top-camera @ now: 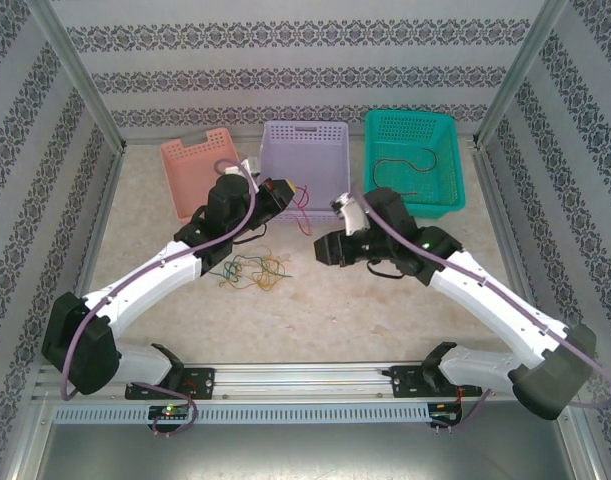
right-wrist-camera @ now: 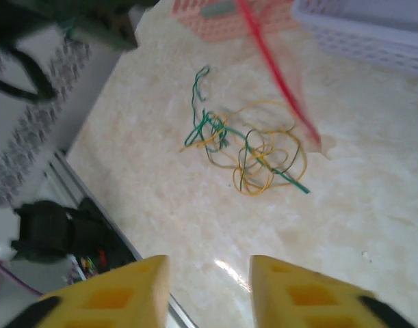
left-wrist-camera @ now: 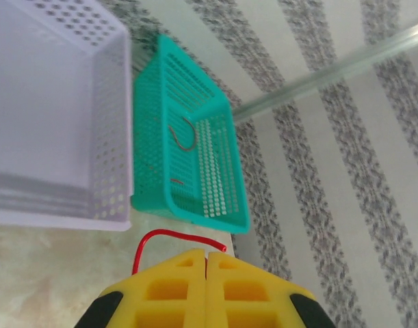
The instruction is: Untangle the cables
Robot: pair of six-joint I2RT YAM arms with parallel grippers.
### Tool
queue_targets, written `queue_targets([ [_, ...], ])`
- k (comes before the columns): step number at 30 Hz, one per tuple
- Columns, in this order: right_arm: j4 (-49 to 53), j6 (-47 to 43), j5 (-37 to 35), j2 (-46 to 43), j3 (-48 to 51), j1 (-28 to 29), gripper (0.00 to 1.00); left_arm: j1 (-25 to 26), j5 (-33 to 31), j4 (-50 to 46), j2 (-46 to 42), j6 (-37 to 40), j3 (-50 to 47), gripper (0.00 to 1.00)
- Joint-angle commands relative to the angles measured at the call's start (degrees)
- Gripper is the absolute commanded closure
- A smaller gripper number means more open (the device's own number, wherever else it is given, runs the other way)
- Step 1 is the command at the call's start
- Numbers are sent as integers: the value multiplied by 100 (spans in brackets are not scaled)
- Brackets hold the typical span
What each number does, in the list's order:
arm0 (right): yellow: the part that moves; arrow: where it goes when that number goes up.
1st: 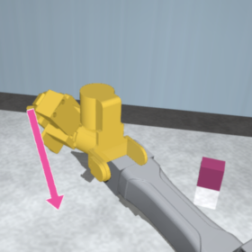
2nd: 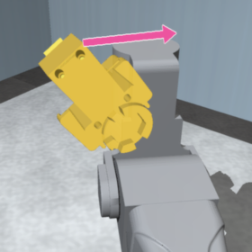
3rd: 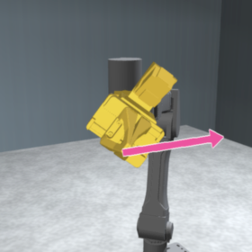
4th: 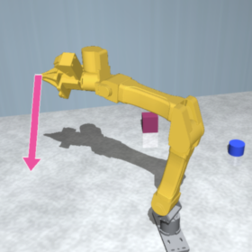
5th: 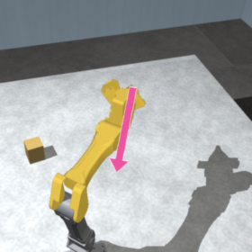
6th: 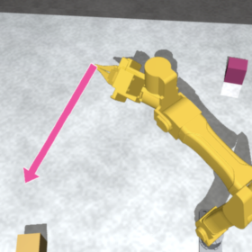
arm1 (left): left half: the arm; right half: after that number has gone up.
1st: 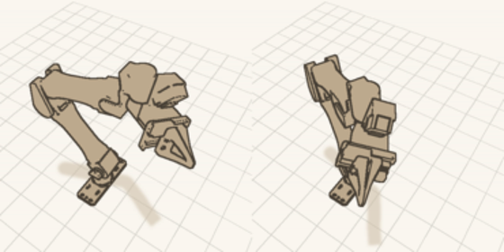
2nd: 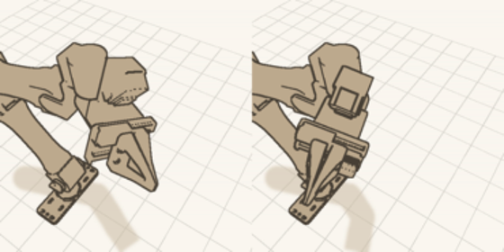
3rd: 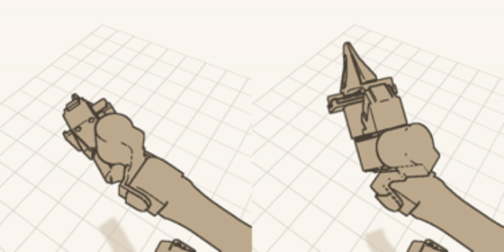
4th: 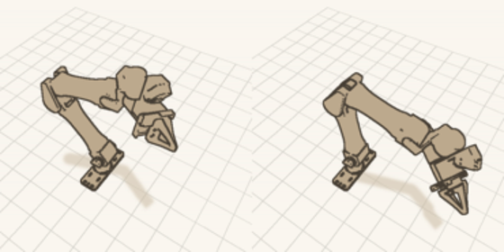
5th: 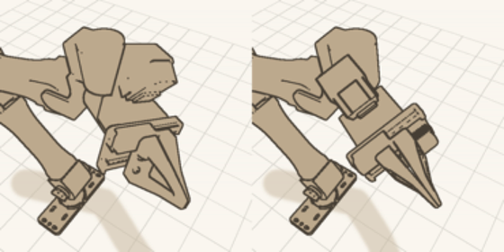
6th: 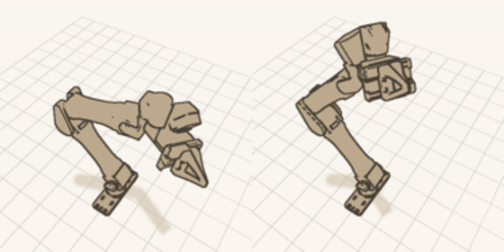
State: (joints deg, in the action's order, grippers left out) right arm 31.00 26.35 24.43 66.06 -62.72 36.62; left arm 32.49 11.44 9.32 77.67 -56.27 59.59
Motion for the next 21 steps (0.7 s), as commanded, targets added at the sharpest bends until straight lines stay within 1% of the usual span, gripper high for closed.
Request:
queue_targets([
  [1, 192, 306, 251, -443, -418, -534, 52, -32, 1356, 73, 215, 1110, 562, 100],
  [3, 150, 407, -30, -706, -484, -905, 51, -40, 1708, -276, 363, 1311, 778, 100],
  [6, 16, 374, -499, -872, -576, -1202, 48, -37, 2028, -525, 523, 1463, 1011, 100],
  [8, -14, 269, -728, -727, -674, -1218, 47, -41, 2206, -528, 628, 1439, 1116, 100],
  [12, -352, 317, -833, -324, -796, -1178, 45, -38, 2538, -509, 870, 1296, 1319, 100],
  [16, -407, 301, -984, 18, -1026, -1061, 45, -40, 2634, -530, 978, 1244, 1430, 100],
  [21, -398, 151, -1168, 280, -941, -1052, 45, -38, 2757, -542, 1056, 1182, 1515, 100],
])
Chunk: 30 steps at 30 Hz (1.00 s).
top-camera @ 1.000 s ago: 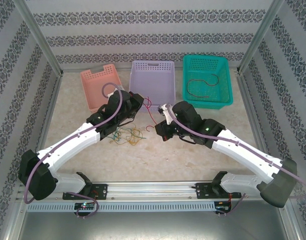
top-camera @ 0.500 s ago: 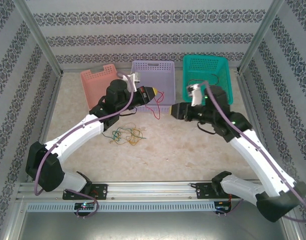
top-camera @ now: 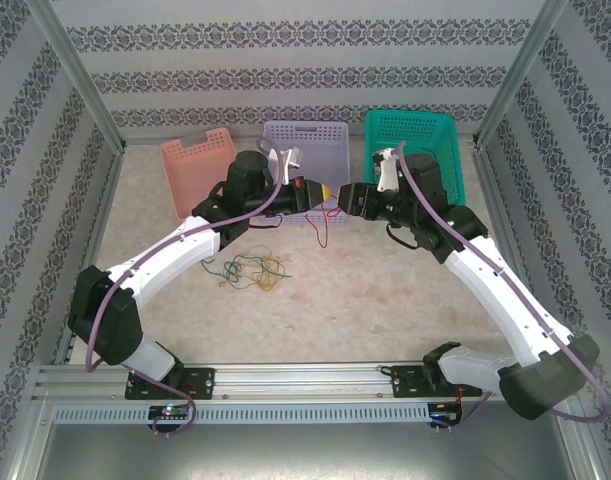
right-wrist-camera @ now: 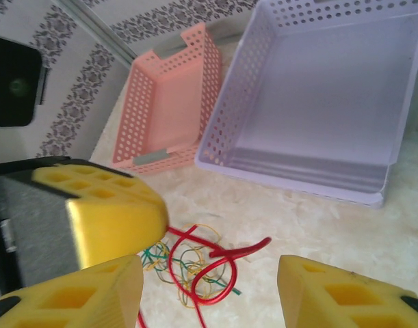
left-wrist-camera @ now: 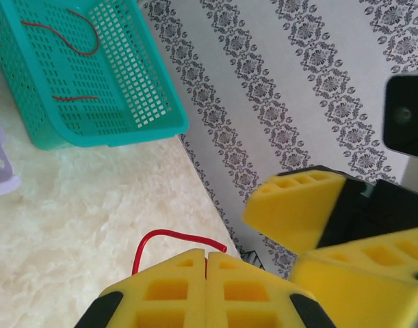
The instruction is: Untangle the cables
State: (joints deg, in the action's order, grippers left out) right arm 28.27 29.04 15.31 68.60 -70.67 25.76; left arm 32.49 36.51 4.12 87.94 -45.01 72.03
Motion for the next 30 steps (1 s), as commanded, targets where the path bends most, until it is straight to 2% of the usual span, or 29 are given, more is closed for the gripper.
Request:
queue_targets([
  [1, -129, -177, -285, 59, -123, 22, 45, -41, 279, -33, 38, 49, 277, 100],
  [10, -121, -66, 60, 215, 5, -113, 45, -41, 391, -245, 127, 114, 411, 100],
  [14, -74, 34, -2, 293, 31, -143, 50, -34, 418, -225, 171, 82, 443, 100],
  [24, -112, 135, -95, 391, 107, -295, 82, -39, 469, -283, 222, 106, 520, 100],
  [27, -106, 145, -190, 378, 114, -323, 97, -41, 477, -319, 232, 112, 531, 100],
  [30, -38, 103, -371, 357, 107, -372, 100, -40, 484, -406, 236, 165, 564, 100],
])
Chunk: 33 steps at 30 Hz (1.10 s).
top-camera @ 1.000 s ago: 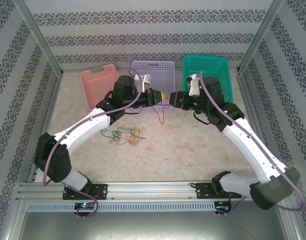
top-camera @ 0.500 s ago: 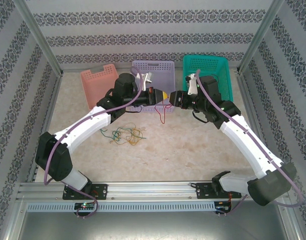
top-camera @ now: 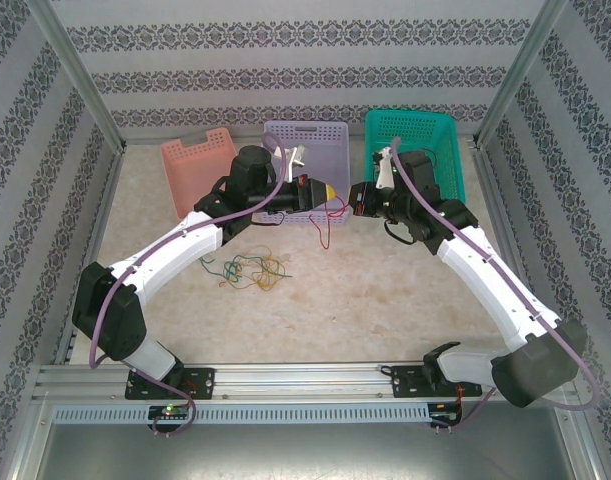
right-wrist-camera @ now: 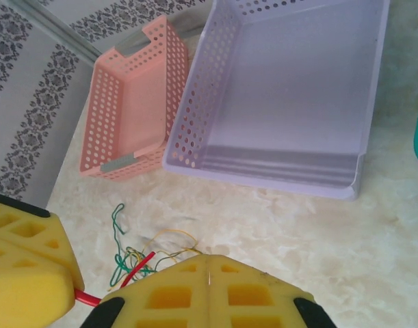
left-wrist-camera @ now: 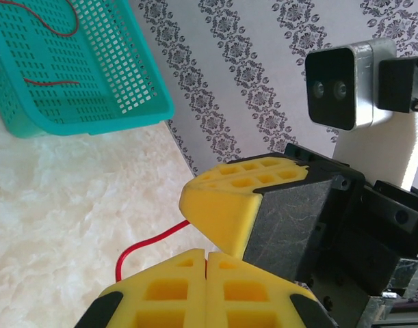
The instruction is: Untangle the cables
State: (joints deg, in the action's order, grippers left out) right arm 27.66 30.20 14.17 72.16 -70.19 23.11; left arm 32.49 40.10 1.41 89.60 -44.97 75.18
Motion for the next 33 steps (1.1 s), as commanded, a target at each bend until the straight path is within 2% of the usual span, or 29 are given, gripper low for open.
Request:
queue_targets([
  [1, 52, -1, -343, -22, 54, -143, 100, -40, 137, -153, 74, 168, 260, 100],
  [9, 394, 236, -334, 128, -430, -770, 100, -17, 358, -384, 74, 254, 201, 100],
  [16, 588, 930, 170, 675, -1431, -1612, 100, 367, 451, -1210, 192, 825, 234, 100],
  [23, 697, 1569, 493, 1303, -2183, -2291, 100, 686, 323, -1476, 351, 1087, 146, 100],
  [30, 543, 2141, 930, 1810, -2629, -2643, 100, 993, 319, -1731, 540, 1280, 260, 100],
  [33, 797, 2043, 1043, 1916, -2791, -2636, 100, 1014, 122, -1703, 541, 1208, 253, 100],
])
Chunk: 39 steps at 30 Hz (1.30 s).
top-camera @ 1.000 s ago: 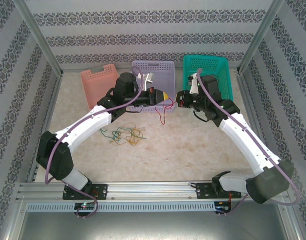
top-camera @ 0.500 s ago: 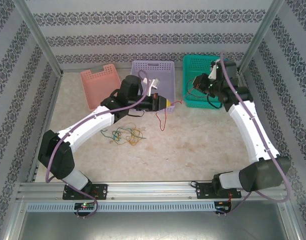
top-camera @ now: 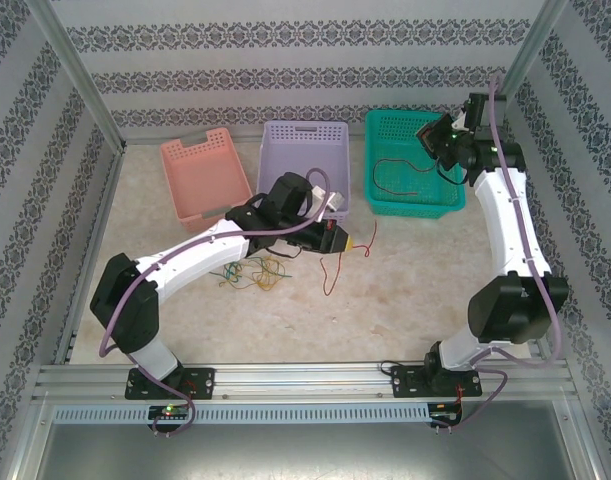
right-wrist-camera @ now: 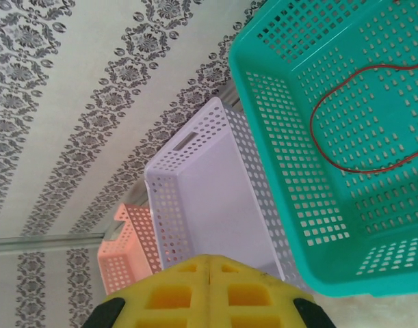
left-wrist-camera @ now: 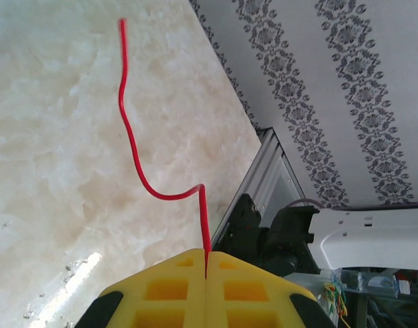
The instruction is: Untangle the cables
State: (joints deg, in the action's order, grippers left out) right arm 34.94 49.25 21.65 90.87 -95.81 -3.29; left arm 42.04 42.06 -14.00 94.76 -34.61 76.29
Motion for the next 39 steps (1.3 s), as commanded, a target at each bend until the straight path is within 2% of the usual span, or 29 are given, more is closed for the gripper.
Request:
queue_targets([
  [1, 136, 147, 300, -28, -97, 13, 100, 53, -211, -235, 2, 206, 190, 100],
  [3, 151, 223, 393, -274, 356, 45, 100, 20, -334, -227, -25, 231, 268, 100],
  [7, 428, -195, 214, -981, 1409, 391, 59, -46, -295, -296, 49, 291, 524, 100],
  [9, 528, -490, 84, -1306, 1937, 631, 47, -86, -198, -373, 112, 323, 636, 100],
  [13, 328, -1173, 144, -1774, 2976, 998, 36, -174, -62, -529, 171, 411, 786, 100],
  [17, 145, -1487, 183, -2002, 3405, 1194, 34, -214, 42, -697, 244, 497, 933, 100],
  [24, -60, -1543, 182, -1685, 3490, 1336, 41, -215, 234, -624, 318, 440, 1002, 100],
  [27, -183, -1507, 203, -1489, 3401, 1387, 49, -215, 271, -622, 320, 429, 1009, 100],
  [31, -224, -1463, 134, -1271, 3263, 1436, 63, -220, 284, -624, 304, 420, 996, 100],
  [32, -203, -1451, 78, -1246, 3229, 1432, 70, -223, 277, -617, 289, 412, 989, 100],
  [33, -174, -1426, -7, -1240, 3190, 1431, 83, -223, 273, -619, 282, 412, 981, 100],
  [35, -154, -1339, -116, -1264, 3079, 1382, 100, -216, 273, -638, 280, 427, 957, 100],
  [39, 78, -1158, -182, -1142, 2562, 1090, 100, -201, 301, -730, 263, 510, 829, 100],
])
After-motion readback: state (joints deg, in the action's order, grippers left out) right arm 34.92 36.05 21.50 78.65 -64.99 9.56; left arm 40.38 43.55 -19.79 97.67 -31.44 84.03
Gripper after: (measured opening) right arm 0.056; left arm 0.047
